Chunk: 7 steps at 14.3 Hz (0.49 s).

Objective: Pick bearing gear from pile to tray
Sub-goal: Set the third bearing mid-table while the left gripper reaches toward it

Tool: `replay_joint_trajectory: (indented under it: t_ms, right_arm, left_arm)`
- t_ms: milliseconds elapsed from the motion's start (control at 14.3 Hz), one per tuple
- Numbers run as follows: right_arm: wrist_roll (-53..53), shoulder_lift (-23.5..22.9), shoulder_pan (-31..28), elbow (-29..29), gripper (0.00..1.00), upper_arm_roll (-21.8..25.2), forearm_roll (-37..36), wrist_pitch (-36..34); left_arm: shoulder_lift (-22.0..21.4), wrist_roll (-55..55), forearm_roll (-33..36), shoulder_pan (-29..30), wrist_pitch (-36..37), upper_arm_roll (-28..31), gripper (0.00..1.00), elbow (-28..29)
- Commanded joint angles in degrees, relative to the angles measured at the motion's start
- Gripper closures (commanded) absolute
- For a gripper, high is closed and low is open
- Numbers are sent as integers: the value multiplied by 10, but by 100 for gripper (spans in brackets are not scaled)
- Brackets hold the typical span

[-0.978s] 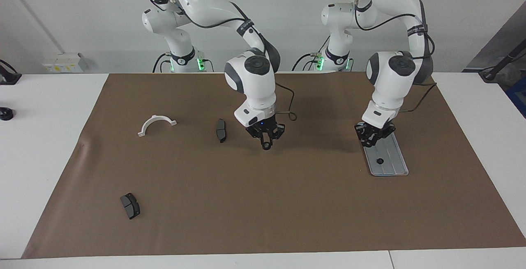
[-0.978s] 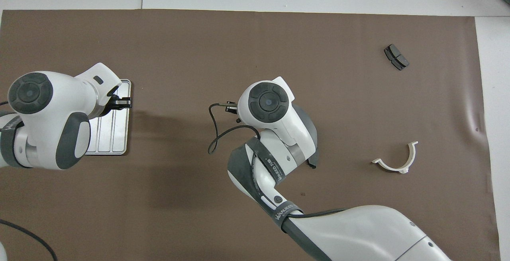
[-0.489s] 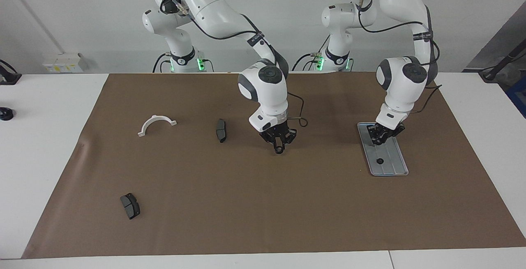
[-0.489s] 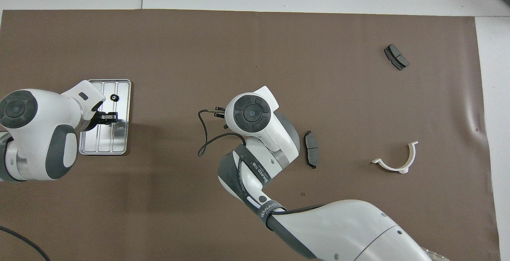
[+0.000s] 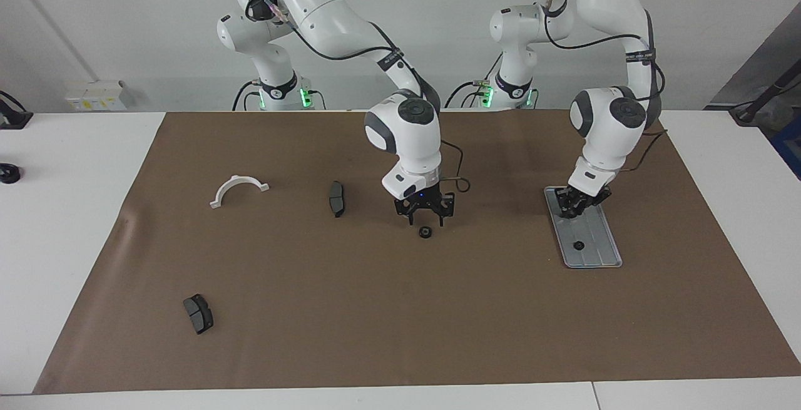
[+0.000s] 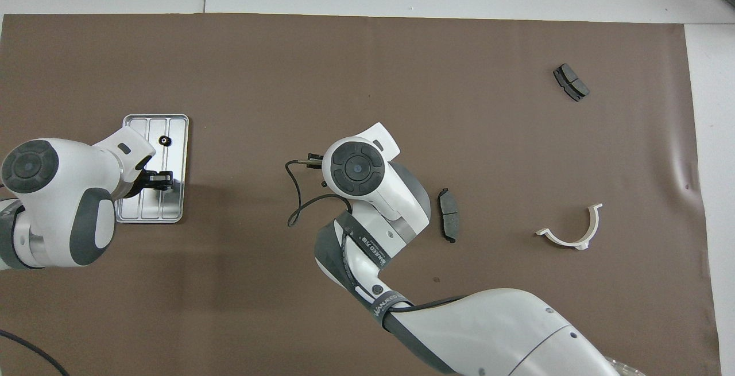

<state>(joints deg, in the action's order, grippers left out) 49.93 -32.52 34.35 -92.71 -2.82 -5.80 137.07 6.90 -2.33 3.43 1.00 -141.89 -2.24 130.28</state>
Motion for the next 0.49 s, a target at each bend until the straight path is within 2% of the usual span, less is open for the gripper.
replay_joint_trajectory:
  t_ms: [0, 279, 419]
  right_arm:
    - [-4, 39, -48, 1, 0, -1, -20, -24]
    - [-101, 112, -121, 1, 0, -3, -18, -113]
    - [-150, 142, -157, 2, 0, -3, -11, -152]
  left_arm:
    - [-20, 12, -12, -2, 2, -4, 0, 3]
    - [-9, 11, -11, -41, 111, -3, 0, -107]
    - [-7, 4, -9, -88, 106, -1, 0, -111]
